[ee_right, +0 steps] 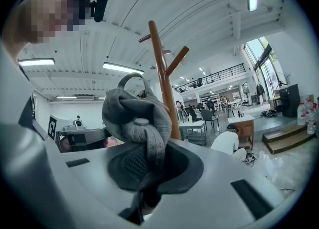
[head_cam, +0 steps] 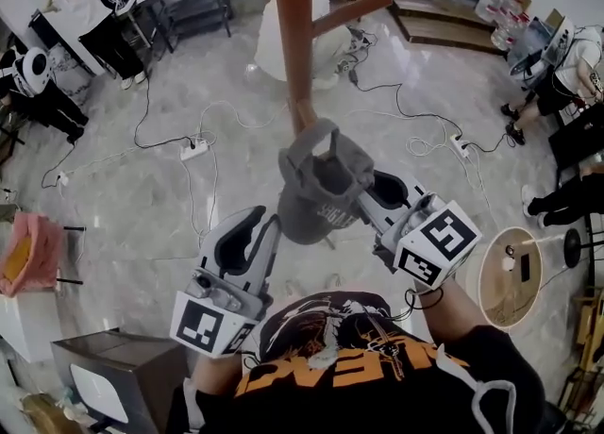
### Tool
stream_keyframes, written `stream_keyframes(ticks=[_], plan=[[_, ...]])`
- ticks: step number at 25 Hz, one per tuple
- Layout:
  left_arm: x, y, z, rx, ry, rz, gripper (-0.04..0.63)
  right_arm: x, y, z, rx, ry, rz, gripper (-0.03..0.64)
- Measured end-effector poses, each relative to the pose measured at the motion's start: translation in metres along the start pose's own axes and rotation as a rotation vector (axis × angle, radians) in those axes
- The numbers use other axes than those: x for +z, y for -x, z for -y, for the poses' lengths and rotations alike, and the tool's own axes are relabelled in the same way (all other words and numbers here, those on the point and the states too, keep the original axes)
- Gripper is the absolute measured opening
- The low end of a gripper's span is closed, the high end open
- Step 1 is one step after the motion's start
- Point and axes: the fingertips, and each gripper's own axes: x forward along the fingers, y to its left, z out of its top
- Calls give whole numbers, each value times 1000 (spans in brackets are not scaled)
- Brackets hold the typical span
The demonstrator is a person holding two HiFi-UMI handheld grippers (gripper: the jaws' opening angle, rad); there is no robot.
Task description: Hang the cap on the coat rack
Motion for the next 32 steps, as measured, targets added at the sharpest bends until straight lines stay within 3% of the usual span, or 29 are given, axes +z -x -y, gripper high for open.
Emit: stream_keyframes(ticks=[7,32], plan=[[-6,-1,-13,-20,10,-10,86,-6,-12,18,-54,-12,8,49],[-7,11,-27,26,3,-21,86,-48,-48,52,-100,-42,-35,51]])
